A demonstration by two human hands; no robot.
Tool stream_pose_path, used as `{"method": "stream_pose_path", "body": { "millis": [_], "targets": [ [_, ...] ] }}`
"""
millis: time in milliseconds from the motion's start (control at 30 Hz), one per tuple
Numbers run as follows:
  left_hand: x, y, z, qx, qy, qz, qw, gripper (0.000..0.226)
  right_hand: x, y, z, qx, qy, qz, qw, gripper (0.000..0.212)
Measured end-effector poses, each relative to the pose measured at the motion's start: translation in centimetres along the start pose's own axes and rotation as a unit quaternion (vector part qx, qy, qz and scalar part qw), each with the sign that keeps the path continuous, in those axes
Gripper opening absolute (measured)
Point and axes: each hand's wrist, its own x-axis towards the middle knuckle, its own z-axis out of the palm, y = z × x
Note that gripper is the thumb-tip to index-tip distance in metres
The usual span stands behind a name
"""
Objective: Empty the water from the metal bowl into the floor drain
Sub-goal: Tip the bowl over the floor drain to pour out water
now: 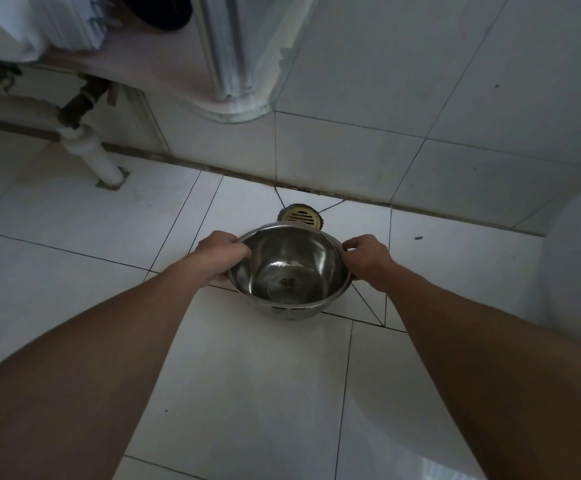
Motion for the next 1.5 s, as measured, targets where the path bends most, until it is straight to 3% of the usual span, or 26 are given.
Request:
{"method": "stream_pose_path", "body": {
  "millis": [1500],
  "targets": [
    [0.3, 1.2, 0.5, 0.02, 0.013, 0.011, 1.0, 0.023, 0.7, 0.1, -0.9, 0.002, 0.006, 0.01, 1.0, 0.019]
  ]
}}
